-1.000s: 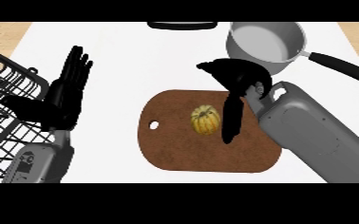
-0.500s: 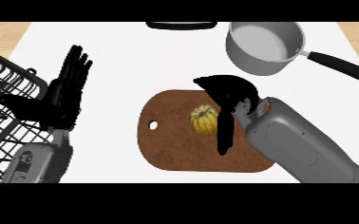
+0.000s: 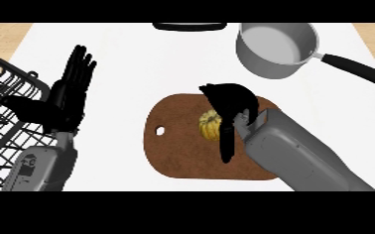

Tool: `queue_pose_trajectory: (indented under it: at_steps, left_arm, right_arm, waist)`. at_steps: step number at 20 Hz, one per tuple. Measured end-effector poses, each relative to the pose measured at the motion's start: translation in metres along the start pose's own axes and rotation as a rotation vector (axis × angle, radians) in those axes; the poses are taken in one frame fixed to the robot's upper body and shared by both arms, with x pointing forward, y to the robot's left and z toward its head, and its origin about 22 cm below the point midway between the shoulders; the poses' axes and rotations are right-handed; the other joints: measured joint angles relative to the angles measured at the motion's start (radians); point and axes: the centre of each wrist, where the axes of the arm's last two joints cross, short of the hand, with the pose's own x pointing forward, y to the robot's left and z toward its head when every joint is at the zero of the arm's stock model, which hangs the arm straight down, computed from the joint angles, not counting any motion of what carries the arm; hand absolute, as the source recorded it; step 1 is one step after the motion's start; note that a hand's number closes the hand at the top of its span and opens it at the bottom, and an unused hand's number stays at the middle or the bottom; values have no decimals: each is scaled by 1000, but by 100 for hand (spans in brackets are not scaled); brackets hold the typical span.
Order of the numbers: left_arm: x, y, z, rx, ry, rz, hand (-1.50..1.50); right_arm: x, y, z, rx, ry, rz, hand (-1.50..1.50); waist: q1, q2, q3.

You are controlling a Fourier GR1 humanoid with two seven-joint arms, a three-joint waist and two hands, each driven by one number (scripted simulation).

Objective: Pick the squash from the cutting board and place it in the pot

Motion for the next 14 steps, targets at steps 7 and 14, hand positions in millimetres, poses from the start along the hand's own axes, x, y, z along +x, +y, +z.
queue_pose_trajectory:
  at_steps: [7, 14]
  left_arm:
    - [1, 0, 0, -7, 0, 4, 0]
    - [-1, -1, -2, -5, -12, 4, 0]
  right_arm:
    - [-8, 21, -21, 18, 65, 20, -150]
    - [-8, 36, -37, 30, 74, 23, -150]
  waist:
    - [1, 1, 0]
    - [2, 1, 1]
